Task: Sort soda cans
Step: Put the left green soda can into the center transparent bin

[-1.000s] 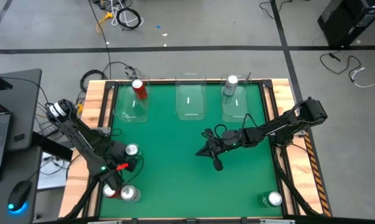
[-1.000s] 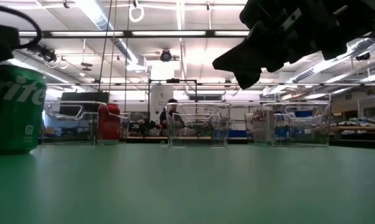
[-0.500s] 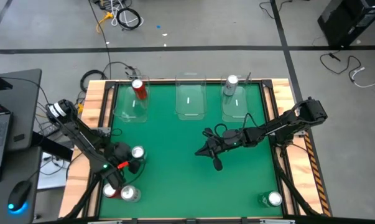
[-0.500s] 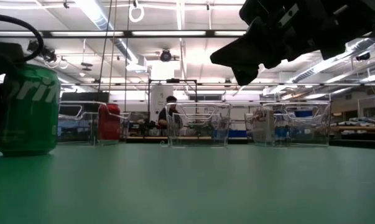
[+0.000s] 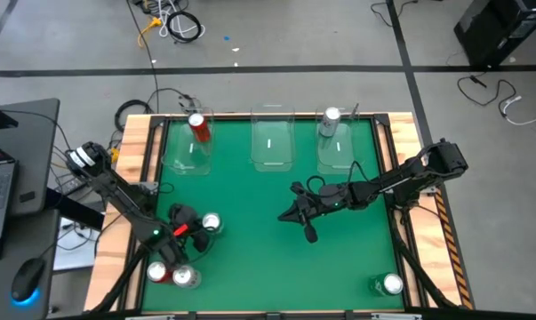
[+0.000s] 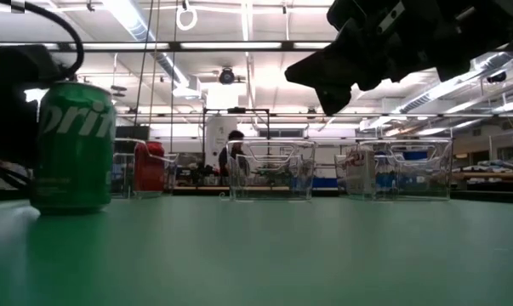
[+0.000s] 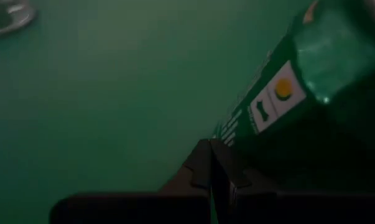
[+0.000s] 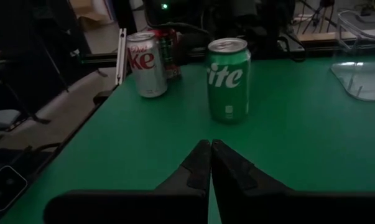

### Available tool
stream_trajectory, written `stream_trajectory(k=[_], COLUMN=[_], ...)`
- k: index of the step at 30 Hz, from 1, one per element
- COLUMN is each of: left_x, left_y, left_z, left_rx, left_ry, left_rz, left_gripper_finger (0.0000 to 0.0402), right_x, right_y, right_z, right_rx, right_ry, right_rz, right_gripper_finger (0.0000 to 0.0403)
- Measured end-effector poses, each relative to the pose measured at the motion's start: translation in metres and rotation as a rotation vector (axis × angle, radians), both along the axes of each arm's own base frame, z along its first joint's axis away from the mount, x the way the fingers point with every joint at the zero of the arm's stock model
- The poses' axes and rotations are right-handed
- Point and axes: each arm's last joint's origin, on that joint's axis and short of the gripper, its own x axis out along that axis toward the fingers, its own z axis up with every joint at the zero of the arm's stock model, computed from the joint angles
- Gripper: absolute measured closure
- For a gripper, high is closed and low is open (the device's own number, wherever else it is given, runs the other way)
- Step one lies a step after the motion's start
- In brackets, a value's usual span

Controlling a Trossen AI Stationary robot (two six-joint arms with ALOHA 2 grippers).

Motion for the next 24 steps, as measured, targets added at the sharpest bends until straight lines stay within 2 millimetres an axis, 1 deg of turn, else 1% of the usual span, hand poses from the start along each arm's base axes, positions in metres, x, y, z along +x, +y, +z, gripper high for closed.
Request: stream_trajectory(k=[13, 20, 24], left_x=[0.031, 0.045, 0.054], left_y=[-0.001, 0.000, 0.001], left_z=[0.009, 0.016, 0.022], left_rx=[0.023, 0.033, 0.046], left_ry=[-0.114, -0.177, -0.223], left_rz=[-0.079, -0.106, -0.134], left_gripper_finger=[0.0401, 0.0401, 0.0401], right_x=[0.000, 0.000, 0.007], right_y=[0.000, 0.001, 0.003], right_z=[0.000, 0.000, 0.010], right_rx=[0.007, 0.038, 0.060], right_ry=[0.003, 0.009, -0.003], right_rz=[0.002, 0.027, 0.057], right_gripper_finger=[0.0375, 0.0361, 0.0352])
